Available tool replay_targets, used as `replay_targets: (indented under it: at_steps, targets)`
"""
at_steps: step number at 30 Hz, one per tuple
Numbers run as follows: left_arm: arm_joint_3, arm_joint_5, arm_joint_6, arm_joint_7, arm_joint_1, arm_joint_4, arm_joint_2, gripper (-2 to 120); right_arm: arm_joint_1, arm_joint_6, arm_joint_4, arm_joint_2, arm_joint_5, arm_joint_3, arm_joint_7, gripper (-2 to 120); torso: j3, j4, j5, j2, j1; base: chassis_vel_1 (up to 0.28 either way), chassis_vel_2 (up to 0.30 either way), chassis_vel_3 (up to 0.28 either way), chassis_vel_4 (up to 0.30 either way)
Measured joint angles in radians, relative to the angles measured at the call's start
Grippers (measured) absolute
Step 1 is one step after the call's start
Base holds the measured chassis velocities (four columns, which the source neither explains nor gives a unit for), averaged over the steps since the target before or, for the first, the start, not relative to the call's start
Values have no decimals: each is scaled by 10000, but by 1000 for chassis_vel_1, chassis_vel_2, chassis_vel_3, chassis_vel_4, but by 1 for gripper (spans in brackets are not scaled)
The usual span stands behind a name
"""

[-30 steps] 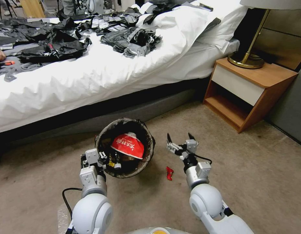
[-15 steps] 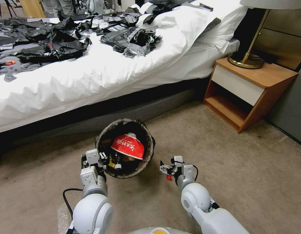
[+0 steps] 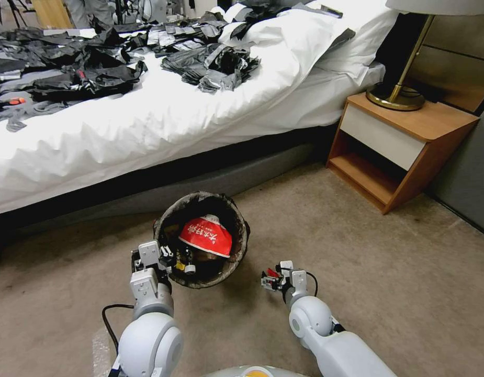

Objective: Pick up the trash bin, then pick up the garbage from the floor and place it into the trash bin.

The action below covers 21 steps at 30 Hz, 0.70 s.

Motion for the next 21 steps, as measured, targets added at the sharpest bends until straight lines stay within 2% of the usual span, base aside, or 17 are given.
replay_targets:
  at_steps: [21]
  targets:
    - [25, 67, -16, -3, 44, 27, -6, 0, 209, 775, -1375, 539, -456, 40, -413, 100, 0, 1, 0, 0, 0, 0, 0, 0, 0]
